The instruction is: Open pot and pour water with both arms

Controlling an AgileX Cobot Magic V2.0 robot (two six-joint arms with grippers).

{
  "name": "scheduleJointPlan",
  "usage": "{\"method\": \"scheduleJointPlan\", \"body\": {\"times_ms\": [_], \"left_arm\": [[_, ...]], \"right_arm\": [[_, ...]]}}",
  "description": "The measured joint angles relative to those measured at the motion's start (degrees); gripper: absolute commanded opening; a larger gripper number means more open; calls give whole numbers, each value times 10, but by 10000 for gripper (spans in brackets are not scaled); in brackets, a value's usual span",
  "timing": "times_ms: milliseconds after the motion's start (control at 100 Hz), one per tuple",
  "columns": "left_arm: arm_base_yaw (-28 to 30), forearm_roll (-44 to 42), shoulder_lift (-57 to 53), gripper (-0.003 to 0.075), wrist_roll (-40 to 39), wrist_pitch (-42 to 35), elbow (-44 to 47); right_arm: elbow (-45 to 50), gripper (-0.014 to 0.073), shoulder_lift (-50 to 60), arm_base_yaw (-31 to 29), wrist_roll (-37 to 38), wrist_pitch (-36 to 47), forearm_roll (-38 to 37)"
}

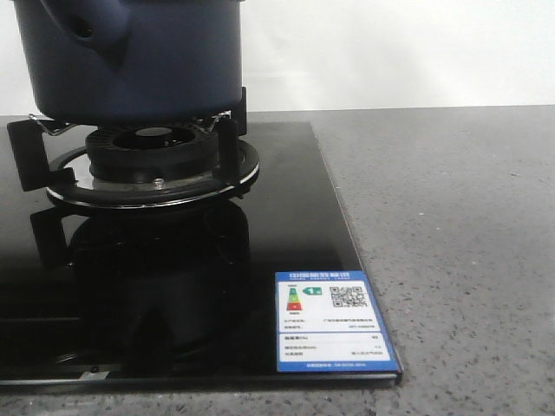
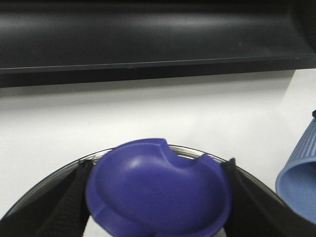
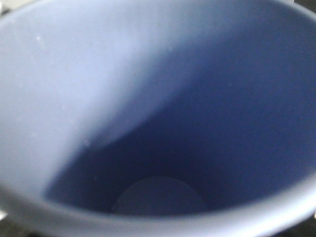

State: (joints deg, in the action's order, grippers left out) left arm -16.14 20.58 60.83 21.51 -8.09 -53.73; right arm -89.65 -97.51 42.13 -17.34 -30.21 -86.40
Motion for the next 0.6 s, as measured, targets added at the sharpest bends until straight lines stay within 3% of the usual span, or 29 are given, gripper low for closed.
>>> {"method": "scheduleJointPlan", "body": {"times_ms": [430,600], "left_arm": [[0,0,0,393,0,0,0],[0,0,0,393,0,0,0]], "right_arm": [[0,347,1,0,6,-47,165],[0,347,17,0,91,-79,187]]}}
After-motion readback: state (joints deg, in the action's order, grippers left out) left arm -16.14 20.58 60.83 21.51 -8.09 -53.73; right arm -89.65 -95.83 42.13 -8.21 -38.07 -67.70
